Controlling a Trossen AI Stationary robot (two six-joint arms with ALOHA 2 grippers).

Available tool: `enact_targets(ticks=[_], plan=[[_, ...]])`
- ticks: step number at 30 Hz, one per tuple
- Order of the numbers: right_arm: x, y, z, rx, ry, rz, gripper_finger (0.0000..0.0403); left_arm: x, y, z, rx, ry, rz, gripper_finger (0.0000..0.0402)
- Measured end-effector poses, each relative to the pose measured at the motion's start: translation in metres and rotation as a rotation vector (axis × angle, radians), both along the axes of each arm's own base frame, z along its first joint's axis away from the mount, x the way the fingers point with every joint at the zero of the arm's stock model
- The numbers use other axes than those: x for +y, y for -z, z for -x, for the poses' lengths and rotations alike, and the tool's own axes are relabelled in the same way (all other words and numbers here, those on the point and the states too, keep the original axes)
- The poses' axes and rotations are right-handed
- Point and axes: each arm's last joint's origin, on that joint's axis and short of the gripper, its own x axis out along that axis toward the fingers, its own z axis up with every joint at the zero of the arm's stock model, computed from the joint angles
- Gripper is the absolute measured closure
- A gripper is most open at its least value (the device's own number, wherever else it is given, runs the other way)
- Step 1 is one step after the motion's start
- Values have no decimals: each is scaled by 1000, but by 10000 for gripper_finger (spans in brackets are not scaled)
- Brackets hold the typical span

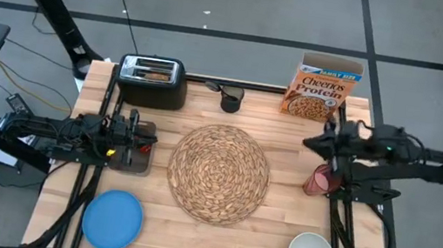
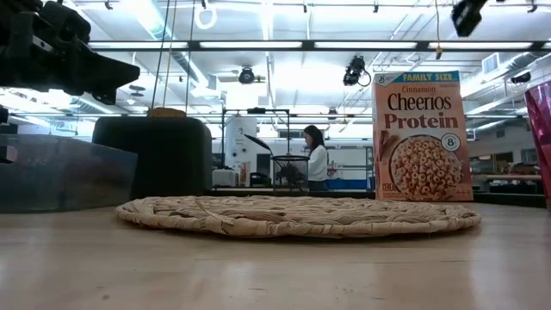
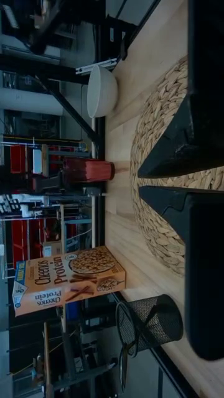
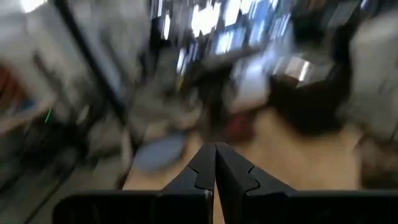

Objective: Arrange a breakfast setting
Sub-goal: Put the white bowl on the brown woven mat

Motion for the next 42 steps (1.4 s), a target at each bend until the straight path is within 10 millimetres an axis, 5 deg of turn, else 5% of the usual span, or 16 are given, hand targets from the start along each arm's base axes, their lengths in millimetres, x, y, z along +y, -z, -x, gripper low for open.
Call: enact_targets(ticks=[7,12,18,30,42], plan=[[38,-40,-54,460,-333,-78,391,0,0,0,0,0,0,361],[79,-43,-66,764,-488,9,392,0,0,0,0,0,0,361],[128,-14,-60,1039,-607,127,364,0,0,0,0,0,0,361],[187,60,-71,1342,-550,382,200,0,0,0,0,0,0,361],[201,138,-81,1381,-634,467,201,0,0,0,0,0,0,361]])
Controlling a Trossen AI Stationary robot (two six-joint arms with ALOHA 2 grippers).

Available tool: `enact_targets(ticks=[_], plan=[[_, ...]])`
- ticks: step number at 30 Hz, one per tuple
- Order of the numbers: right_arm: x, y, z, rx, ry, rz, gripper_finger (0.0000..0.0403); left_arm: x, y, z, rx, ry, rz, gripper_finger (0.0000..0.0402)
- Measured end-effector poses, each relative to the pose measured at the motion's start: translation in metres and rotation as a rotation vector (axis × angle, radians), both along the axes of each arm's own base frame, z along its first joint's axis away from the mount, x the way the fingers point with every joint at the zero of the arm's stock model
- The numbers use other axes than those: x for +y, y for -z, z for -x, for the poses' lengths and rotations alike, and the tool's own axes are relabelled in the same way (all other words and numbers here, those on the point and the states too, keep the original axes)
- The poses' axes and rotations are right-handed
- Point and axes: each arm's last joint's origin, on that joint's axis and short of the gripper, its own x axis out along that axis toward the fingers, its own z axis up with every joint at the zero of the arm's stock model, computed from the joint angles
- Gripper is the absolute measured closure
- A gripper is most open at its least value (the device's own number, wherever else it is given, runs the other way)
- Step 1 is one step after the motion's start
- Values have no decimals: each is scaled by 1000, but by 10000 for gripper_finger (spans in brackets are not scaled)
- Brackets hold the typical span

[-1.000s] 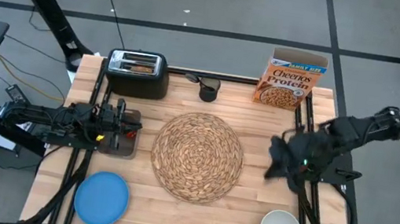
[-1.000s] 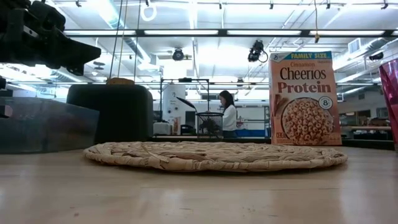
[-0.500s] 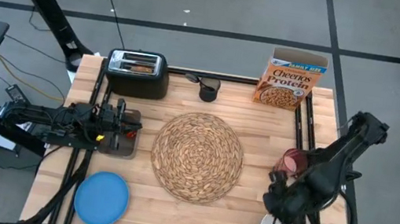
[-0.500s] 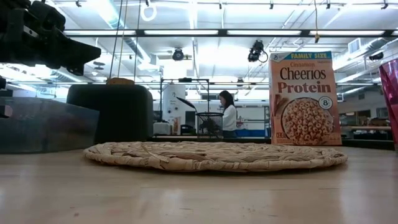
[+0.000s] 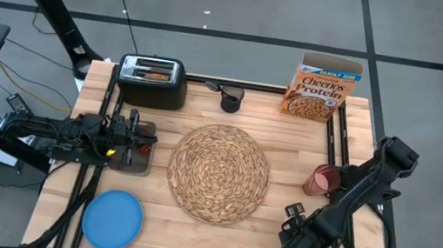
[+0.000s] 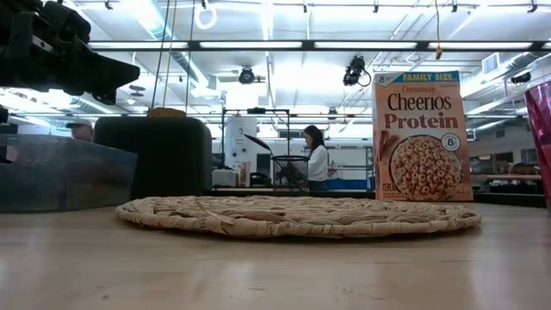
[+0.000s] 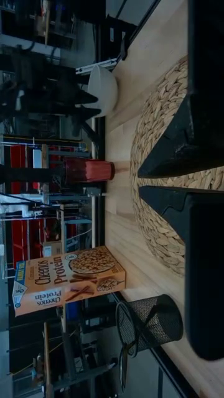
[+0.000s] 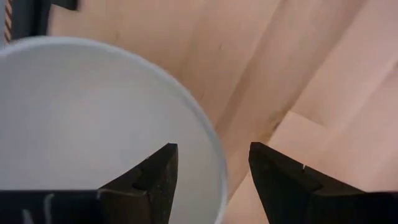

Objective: Arrange a breakfast setting
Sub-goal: Put the white bowl on the brown woven mat

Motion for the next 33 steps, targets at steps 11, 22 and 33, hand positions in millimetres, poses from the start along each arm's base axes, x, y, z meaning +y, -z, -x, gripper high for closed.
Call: enact_targets(ticks=[11,22,33], plan=[[-3,6,-1,-39,-99,-42,330,0,0,0,0,0,0,361],[-74,-88,-54,-215,29,-88,391,0,0,0,0,0,0,361],[-204,-98,-168,-335,896,-99,391,0,0,0,0,0,0,361]])
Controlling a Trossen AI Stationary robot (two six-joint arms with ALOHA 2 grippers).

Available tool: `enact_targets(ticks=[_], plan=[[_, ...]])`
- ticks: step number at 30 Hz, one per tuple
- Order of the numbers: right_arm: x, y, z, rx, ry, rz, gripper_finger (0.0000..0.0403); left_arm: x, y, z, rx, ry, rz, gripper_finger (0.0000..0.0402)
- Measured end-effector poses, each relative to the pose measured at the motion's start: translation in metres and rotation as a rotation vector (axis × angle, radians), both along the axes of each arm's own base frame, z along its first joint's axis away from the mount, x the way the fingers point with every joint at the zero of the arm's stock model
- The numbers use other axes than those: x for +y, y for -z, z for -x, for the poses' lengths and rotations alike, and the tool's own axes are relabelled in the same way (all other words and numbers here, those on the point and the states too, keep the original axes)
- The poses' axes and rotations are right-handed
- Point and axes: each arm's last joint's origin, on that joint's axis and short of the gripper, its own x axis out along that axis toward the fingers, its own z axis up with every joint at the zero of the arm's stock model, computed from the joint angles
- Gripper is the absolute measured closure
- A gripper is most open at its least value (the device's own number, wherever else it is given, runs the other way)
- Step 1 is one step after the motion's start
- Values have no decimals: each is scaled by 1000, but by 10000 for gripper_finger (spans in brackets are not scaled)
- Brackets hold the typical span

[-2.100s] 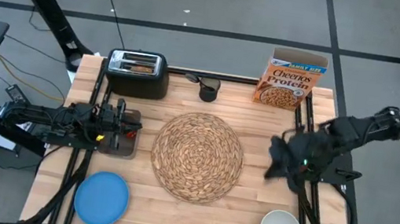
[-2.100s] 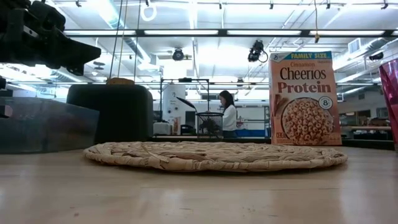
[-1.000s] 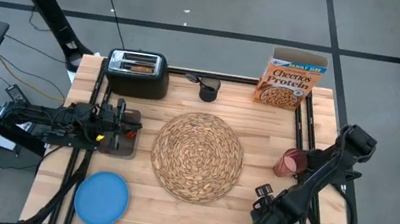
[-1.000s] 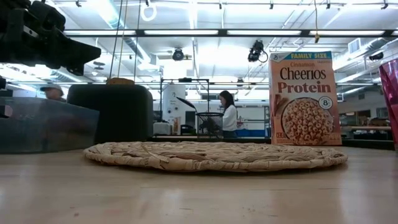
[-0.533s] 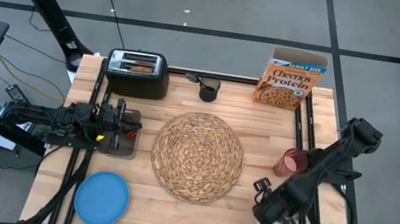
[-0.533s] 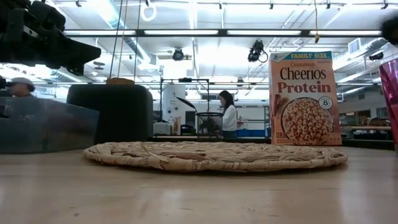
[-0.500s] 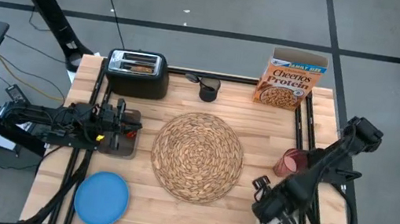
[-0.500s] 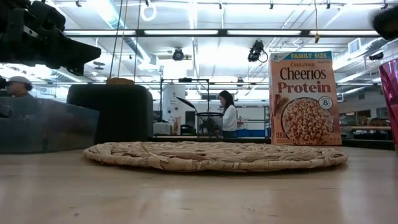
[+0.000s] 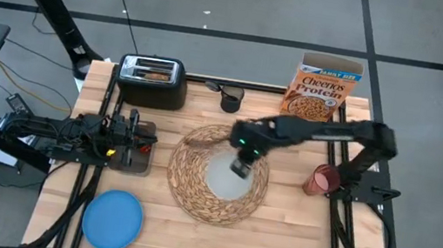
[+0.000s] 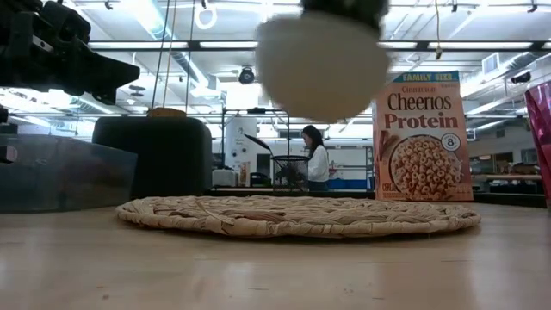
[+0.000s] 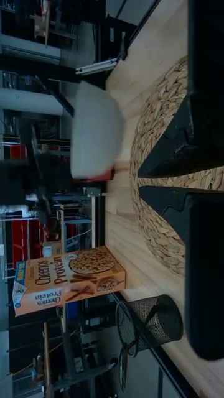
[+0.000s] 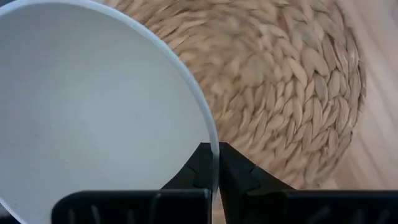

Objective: Arrange a breakfast setting
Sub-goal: Put the white bowl on the brown woven mat

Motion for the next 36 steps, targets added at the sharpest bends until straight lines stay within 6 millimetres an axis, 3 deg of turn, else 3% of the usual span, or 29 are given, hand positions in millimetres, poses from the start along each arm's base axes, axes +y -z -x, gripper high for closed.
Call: enact_targets(ticks=[4,9,18,28,36], plan=[[-20,35,-23,101,91,-64,391,0,0,0,0,0,0,361],[-40,63,-31,193,149,-109,391,0,0,0,0,0,0,361],[-60,66,-26,231,259,-142,384,0,0,0,0,0,0,361],[-51,65,-26,249,283,-146,378,0,0,0,0,0,0,361],[-48,66,-25,262,331,-90,313,0,0,0,13,-5,-130,361]])
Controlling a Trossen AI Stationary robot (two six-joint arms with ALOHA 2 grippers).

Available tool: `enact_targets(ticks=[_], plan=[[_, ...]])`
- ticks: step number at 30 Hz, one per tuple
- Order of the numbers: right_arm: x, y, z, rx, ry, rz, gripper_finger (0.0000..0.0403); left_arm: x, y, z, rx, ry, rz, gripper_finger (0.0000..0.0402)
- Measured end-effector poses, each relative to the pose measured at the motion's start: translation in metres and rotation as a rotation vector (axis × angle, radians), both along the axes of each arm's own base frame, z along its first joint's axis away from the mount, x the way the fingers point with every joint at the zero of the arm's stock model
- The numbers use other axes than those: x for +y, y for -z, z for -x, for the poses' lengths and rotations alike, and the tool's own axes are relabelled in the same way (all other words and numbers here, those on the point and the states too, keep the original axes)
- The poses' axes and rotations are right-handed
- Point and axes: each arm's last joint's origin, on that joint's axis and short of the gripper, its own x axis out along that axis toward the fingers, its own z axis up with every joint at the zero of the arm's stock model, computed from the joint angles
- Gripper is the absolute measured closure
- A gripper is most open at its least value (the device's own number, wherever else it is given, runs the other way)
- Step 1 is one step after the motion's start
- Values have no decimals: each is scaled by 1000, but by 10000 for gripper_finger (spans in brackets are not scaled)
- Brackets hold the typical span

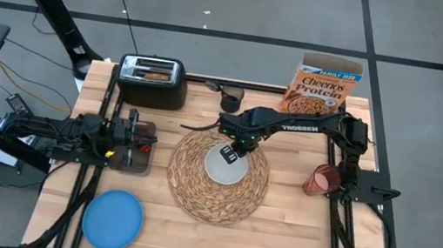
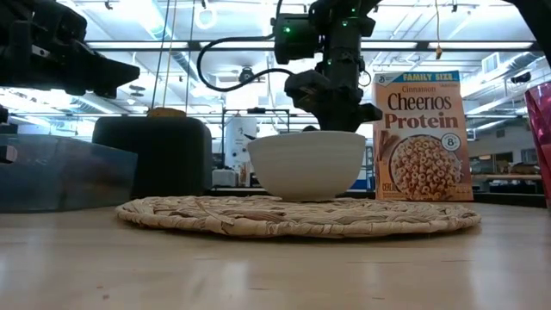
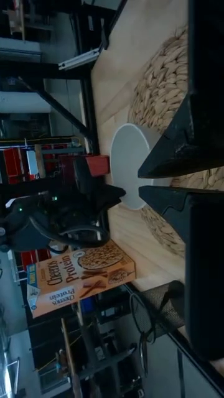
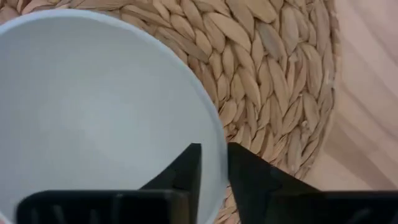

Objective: Arrange a breakfast setting
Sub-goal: Put the white bowl on the brown woven mat, then put the blue plate on the brown woven mat

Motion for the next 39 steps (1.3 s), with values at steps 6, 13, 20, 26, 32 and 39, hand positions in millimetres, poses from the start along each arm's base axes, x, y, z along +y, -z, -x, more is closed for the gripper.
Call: enact_targets(ticks=[6,13,20,26,32,39], plan=[[1,-17,5,-57,4,-1,247,0,-4,0,-55,4,118,361],[17,-84,32,-282,-18,94,211,0,-22,3,-261,55,381,361],[70,-140,57,-587,-36,247,212,0,-41,11,-496,202,727,361],[127,-155,64,-758,-116,350,212,-1,-51,13,-522,244,772,362],[154,-155,72,-780,-202,351,212,-15,-97,-3,-249,251,786,395],[158,-167,91,-790,-263,374,212,-68,-115,-48,391,241,941,397]])
